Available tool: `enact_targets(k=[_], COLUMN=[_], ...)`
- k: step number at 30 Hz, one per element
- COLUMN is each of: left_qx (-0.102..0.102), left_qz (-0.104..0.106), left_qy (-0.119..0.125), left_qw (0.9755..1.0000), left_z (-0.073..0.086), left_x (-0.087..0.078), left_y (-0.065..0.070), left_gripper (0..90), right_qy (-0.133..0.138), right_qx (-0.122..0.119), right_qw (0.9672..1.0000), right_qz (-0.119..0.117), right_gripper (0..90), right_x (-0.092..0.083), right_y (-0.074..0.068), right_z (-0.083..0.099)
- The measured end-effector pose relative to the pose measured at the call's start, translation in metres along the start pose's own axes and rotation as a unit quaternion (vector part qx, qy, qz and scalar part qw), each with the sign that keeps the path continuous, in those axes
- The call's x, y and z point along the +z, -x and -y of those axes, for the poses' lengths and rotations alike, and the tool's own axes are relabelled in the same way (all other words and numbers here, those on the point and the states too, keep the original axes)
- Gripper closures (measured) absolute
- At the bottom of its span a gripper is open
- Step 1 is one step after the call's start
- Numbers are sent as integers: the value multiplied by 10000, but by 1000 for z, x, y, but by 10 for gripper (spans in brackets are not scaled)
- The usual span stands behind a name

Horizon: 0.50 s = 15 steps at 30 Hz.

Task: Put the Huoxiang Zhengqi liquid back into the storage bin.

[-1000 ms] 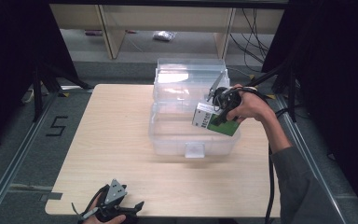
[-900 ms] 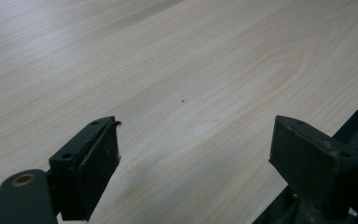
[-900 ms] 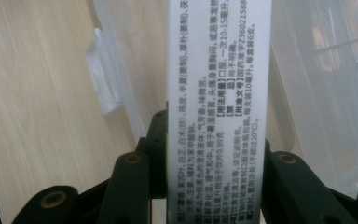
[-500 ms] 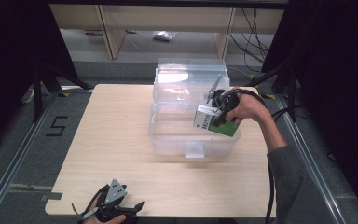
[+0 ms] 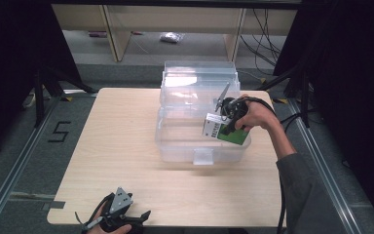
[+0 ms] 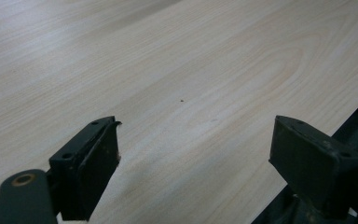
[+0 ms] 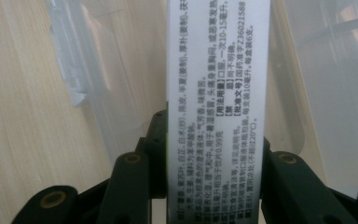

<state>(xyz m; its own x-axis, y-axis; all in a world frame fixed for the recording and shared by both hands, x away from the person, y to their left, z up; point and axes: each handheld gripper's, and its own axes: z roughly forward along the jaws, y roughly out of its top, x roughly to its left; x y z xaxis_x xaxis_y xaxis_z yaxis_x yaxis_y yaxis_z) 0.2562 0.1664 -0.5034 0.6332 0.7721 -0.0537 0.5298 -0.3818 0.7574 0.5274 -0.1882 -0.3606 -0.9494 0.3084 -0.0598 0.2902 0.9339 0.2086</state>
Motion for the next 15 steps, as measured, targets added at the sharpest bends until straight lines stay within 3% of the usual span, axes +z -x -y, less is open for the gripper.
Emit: enact_targets(k=[1, 8, 15], left_qx=[14, 10, 17], left_qz=[4, -2, 3], left_qy=[-10, -19, -11], left_qw=[10000, 10000, 10000], left_z=[0, 0, 0], left_x=[0, -1, 0], left_y=[0, 0, 0], left_gripper=[150, 150, 150], right_qy=[12, -40, -100], right_qx=[-101, -136, -66], right_qw=[9999, 9999, 9999], right_qz=[-14, -42, -93], right_gripper=[646, 646, 646], right_x=[1, 8, 18], right_y=[1, 2, 3], right_z=[0, 1, 3])
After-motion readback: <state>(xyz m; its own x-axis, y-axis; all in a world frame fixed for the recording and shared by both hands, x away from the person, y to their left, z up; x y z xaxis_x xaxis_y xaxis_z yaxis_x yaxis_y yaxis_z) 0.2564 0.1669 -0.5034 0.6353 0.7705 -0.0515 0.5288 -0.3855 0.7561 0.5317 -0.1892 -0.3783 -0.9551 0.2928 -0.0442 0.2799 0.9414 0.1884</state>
